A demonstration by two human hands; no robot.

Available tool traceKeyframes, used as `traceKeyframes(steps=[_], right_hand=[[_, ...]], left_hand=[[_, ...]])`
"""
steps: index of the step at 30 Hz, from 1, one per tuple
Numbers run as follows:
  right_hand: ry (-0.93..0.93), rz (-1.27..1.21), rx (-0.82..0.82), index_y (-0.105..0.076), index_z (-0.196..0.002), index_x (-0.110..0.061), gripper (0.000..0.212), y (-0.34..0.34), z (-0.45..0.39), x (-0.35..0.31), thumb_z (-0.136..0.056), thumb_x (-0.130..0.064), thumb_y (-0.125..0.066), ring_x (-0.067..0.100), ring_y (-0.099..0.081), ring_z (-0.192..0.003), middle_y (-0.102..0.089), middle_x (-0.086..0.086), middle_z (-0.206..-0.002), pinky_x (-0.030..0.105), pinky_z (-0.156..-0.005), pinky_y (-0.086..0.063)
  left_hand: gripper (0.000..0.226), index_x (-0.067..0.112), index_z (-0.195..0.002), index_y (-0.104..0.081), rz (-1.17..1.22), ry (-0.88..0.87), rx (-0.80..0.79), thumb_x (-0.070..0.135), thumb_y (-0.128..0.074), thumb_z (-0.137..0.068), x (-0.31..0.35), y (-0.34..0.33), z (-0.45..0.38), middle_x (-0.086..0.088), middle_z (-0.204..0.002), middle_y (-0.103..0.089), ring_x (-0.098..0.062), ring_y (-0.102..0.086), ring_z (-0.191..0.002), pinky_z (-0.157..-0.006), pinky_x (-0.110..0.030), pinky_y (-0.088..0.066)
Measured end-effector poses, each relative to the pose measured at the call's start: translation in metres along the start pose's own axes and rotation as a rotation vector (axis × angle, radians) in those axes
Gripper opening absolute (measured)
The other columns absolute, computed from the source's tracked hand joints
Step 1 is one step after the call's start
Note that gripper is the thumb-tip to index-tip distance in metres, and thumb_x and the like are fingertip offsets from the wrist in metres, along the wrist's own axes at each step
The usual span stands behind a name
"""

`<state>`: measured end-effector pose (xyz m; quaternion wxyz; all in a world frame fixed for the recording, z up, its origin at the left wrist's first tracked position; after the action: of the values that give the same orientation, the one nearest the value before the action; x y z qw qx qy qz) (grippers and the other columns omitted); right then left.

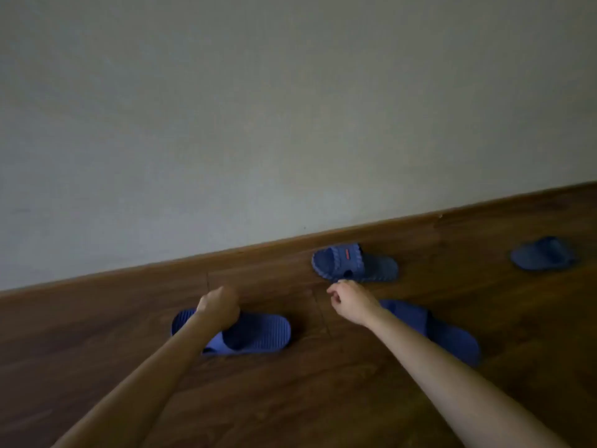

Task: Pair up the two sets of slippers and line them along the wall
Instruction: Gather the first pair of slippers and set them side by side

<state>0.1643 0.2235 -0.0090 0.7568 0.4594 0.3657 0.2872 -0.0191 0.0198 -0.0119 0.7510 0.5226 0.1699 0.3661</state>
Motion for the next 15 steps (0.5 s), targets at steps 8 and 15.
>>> traceKeyframes(steps=[8, 15], right_hand=[[-0.004, 0.029, -0.031, -0.058, -0.127, -0.012, 0.035, -0.033, 0.013, -0.005, -0.094, -0.017, -0.049, 0.024, -0.056, -0.116, -0.056, 0.008, -0.132, 0.036, -0.095, -0.050], [-0.063, 0.056, -0.043, -0.056, -0.129, -0.011, 0.036, -0.038, 0.016, 0.020, -0.094, -0.017, -0.050, 0.026, -0.054, -0.119, -0.052, 0.009, -0.136, 0.036, -0.098, -0.048]], left_hand=[[0.029, 0.005, -0.101, -0.064, -0.074, 0.075, 0.041, 0.029, -0.050, -0.092, -0.008, -0.021, 0.010, -0.012, -0.099, -0.068, -0.028, -0.063, -0.079, -0.061, -0.032, -0.046], [0.023, 0.000, -0.111, -0.061, -0.063, 0.174, 0.004, 0.011, -0.051, -0.093, -0.009, -0.055, 0.006, -0.011, -0.099, -0.068, -0.025, -0.068, -0.085, -0.069, -0.029, -0.053]])
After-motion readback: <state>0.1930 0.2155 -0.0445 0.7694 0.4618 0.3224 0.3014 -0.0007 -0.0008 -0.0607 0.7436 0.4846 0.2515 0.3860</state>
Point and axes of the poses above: each hand's wrist, its own z-axis away from the middle knuckle, its own y-axis out of the back of the hand, x = y × z, the point moved 3 cm from there along -z, towards the middle knuckle
